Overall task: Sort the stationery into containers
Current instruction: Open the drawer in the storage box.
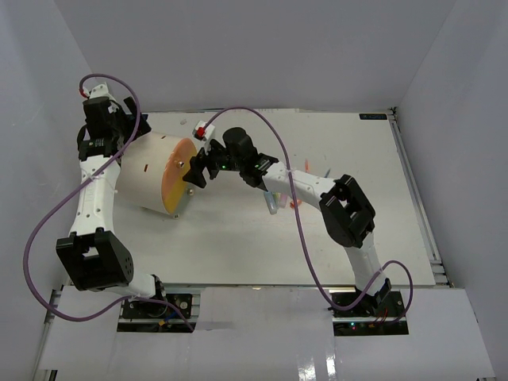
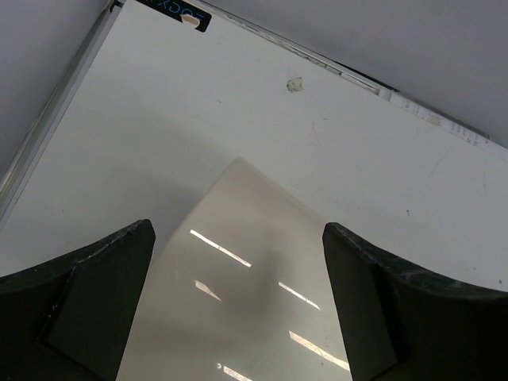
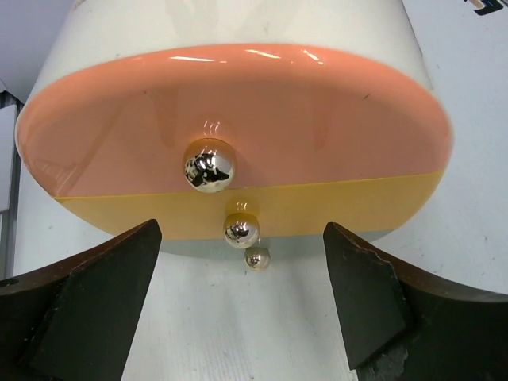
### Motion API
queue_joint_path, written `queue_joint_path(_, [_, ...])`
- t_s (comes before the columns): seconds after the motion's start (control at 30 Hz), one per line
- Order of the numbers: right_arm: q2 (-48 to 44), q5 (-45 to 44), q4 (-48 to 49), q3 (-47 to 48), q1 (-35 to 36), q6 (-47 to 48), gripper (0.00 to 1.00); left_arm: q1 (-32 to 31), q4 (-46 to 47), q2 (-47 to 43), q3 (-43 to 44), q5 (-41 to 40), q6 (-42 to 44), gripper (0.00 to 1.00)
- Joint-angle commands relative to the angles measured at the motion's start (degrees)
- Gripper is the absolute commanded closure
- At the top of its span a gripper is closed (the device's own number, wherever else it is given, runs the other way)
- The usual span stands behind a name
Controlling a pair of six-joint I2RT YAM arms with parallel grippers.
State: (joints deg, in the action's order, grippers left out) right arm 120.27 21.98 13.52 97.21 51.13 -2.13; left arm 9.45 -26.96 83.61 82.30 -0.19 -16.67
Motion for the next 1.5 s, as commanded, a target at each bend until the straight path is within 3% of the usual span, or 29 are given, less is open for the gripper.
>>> queue_joint_path(0.0, [-2.41,-0.44,3.18,-0.62,0.28,0.55,0.11,-0.23,-0.81,-1.96,2.69,-1.75,0.93,0.02])
queue_joint_path(0.37, [1.19,-0.53,3.36,0.52,0.28,-0.33,0.14,-0.31,-0.99,-2.58,4.53,-2.02,2.51,0.02])
queue_joint_path(0.97, [5.59,0.00,4.50,2.28,0.46,-3.05,0.18,-1.46,-0.90,-7.85,-0.03,-1.31,2.87,0.02])
queue_joint_path(1.47, [7.18,0.79,5.11,3.87,0.46,-4.81,0.41,-1.81,-0.90,-8.12,-0.13,-0.96,3.13,0.02])
